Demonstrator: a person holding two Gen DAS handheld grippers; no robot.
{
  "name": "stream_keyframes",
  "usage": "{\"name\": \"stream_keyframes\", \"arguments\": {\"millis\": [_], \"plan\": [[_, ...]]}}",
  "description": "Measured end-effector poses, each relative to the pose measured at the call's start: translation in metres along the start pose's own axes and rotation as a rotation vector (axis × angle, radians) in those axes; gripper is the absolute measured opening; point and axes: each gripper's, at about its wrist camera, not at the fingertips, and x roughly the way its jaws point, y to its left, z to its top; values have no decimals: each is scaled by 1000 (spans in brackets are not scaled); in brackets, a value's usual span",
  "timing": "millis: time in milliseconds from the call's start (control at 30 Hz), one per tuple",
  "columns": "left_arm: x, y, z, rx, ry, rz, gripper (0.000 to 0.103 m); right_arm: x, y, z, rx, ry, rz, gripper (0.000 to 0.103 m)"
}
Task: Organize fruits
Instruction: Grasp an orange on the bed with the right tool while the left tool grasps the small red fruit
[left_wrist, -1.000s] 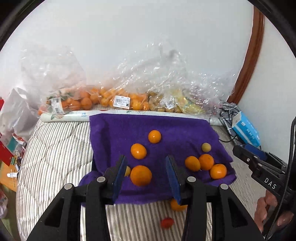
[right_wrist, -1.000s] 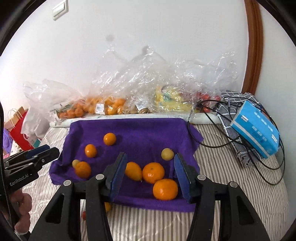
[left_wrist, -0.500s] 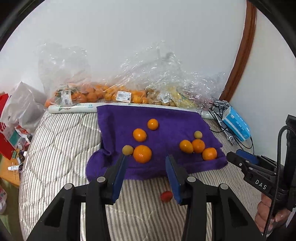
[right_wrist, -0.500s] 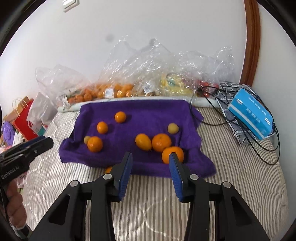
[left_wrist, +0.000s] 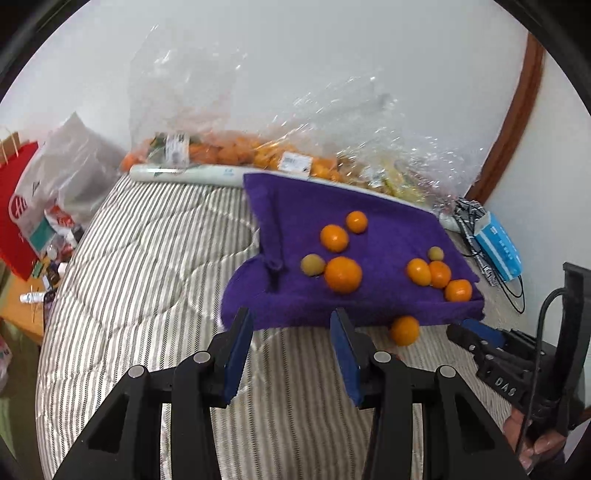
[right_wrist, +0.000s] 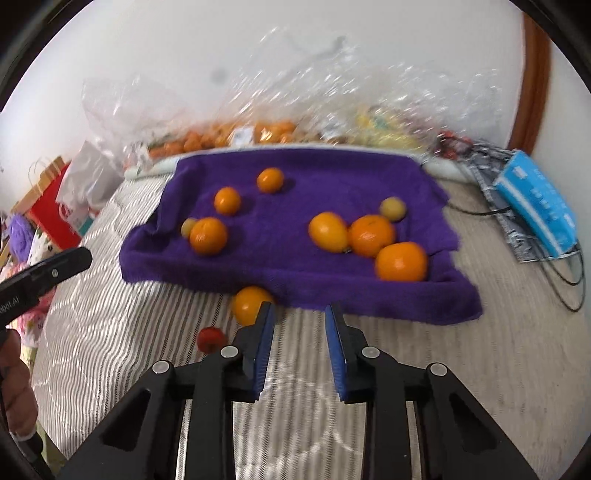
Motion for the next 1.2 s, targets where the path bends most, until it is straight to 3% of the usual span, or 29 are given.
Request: {"name": "stream_keyframes", "arguments": {"millis": [333, 467, 667, 867, 1200], "plan": [[14, 23, -5, 0, 37, -23, 41, 43, 26, 0, -35, 45, 63, 33], [19, 27, -5, -11, 46, -37, 41, 52, 35, 1, -68, 55, 28, 34], [25, 26, -7, -11, 64, -31, 41, 64, 35, 1, -63, 82, 43, 34], [29, 12, -13, 1, 90, -24, 41, 47, 24, 1, -43, 44, 62, 34], [48, -25, -36, 25, 180, -50, 41, 24, -21, -24, -13, 15, 14, 34]]}}
